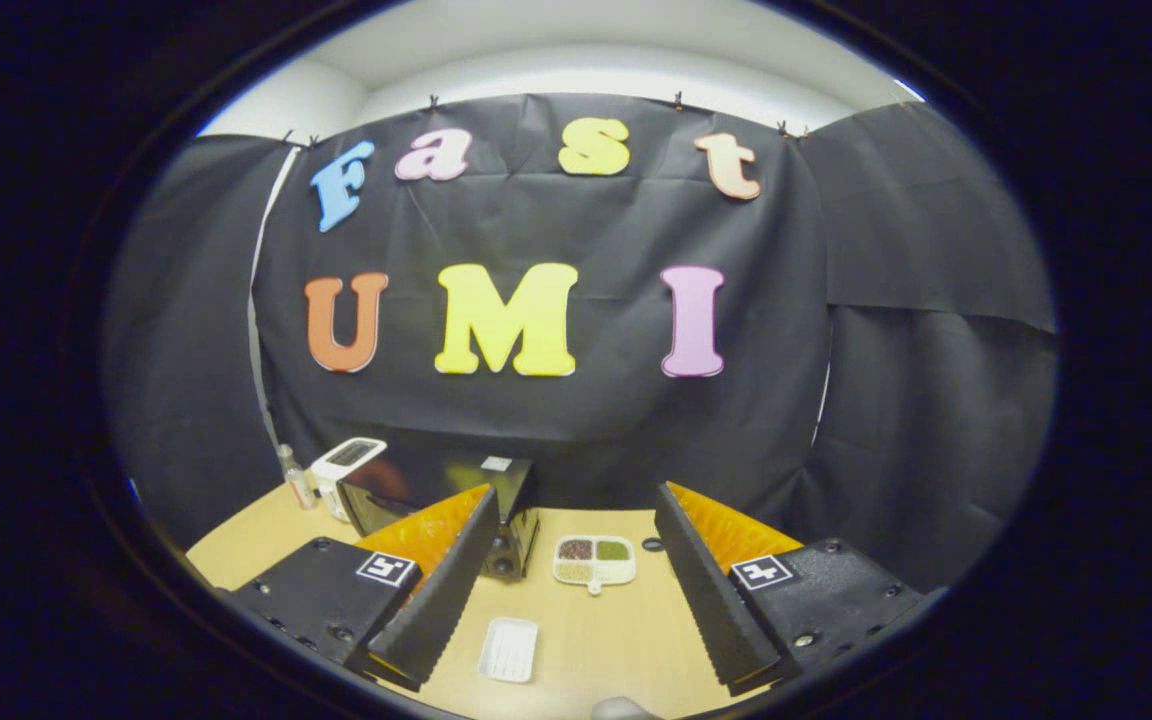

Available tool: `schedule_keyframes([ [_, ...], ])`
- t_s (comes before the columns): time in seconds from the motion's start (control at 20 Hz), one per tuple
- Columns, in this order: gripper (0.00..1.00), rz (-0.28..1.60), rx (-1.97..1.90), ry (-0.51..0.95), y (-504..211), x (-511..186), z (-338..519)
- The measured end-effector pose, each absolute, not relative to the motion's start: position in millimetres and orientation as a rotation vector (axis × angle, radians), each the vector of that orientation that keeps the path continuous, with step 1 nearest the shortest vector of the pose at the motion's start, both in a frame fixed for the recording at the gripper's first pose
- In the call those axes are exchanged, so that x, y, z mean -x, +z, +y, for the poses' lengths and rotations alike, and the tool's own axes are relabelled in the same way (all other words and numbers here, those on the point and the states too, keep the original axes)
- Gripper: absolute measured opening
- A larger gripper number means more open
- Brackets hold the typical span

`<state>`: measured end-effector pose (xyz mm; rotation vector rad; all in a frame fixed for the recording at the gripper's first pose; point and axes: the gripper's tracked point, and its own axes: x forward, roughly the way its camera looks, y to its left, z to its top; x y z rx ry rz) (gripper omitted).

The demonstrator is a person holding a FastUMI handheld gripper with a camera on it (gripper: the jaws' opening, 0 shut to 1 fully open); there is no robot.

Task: Open the toaster oven, put the food inside, and close the toaster oven door.

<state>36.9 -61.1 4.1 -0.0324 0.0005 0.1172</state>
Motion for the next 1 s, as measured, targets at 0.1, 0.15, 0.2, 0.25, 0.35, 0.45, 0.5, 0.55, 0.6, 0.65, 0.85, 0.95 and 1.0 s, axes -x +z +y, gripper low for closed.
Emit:
schedule_keyframes([
  [0.1, 1.00, -0.046, 0.037, 0.130, 16.4, -28.5, -74.5],
  [0.15, 1.00, -0.063, 0.040, 0.144, 20.7, -23.4, -75.8],
  [0.2, 1.00, -0.088, 0.049, 0.158, 23.9, -19.6, -75.2],
  [0.25, 1.00, -0.106, 0.056, 0.169, 26.4, -16.3, -75.1],
  [0.35, 1.00, -0.109, 0.052, 0.187, 23.8, -7.2, -75.7],
  [0.45, 1.00, -0.106, 0.033, 0.197, 23.2, 2.3, -72.2],
  [0.5, 1.00, -0.109, 0.021, 0.199, 24.2, 5.8, -70.8],
  [0.55, 1.00, -0.118, 0.016, 0.203, 26.1, 11.5, -68.8],
  [0.6, 1.00, -0.127, 0.018, 0.197, 28.6, 15.9, -67.3],
  [0.65, 1.00, -0.120, 0.023, 0.180, 27.6, 19.4, -68.2],
  [0.85, 1.00, -0.145, 0.008, 0.171, 32.2, 35.7, -61.7],
  [0.95, 1.00, -0.145, -0.022, 0.158, 34.1, 41.5, -59.8],
  [1.0, 1.00, -0.138, -0.016, 0.145, 29.3, 43.3, -61.0],
])
